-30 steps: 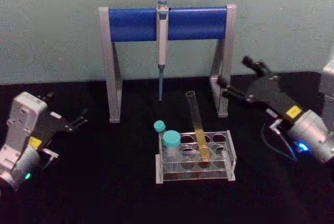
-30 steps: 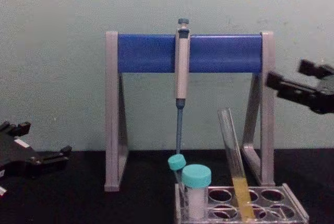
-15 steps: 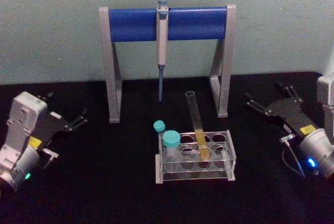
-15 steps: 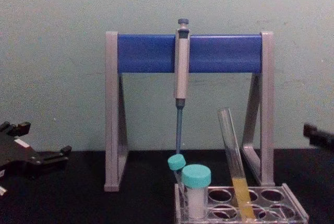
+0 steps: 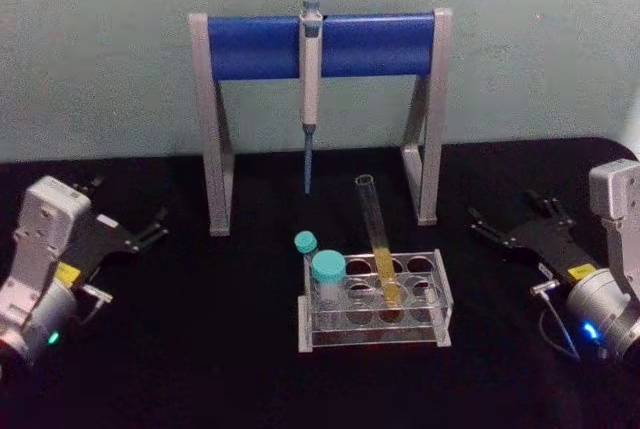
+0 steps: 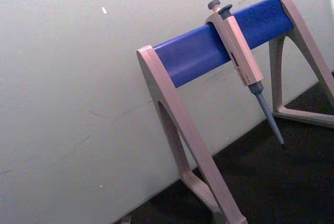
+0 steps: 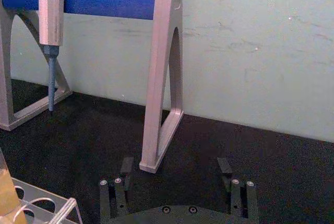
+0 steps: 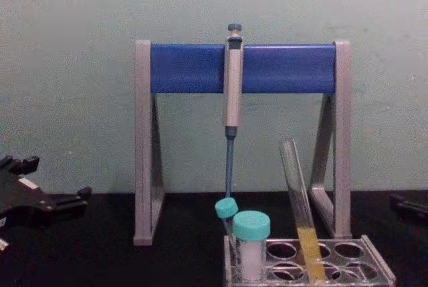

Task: Pick up the test tube from the test tube rack, shake it, then place it back into the test tube rack.

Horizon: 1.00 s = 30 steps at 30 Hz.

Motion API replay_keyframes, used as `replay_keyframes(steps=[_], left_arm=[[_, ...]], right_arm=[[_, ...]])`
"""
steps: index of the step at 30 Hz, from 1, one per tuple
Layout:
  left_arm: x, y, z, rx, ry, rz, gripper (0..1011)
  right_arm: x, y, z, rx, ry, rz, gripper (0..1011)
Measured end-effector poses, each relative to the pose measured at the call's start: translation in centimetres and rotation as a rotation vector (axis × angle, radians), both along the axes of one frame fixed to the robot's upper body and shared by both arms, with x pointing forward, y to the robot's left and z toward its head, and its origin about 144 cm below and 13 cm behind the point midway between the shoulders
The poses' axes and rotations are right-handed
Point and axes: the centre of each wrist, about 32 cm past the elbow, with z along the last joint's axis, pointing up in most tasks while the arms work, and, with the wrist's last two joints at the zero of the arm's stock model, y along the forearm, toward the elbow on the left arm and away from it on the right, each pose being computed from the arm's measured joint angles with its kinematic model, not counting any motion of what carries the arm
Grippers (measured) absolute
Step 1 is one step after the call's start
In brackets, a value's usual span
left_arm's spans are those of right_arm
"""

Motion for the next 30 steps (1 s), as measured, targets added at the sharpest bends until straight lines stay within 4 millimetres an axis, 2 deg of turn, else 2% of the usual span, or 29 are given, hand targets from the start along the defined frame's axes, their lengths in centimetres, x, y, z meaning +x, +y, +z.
replay_keyframes(steps=[30], left_arm=[[0.00, 0.00, 0.00, 0.000, 0.000, 0.000, 1001]], right_arm=[[0.02, 0.02, 0.15, -0.001, -0.009, 0.004, 1000]])
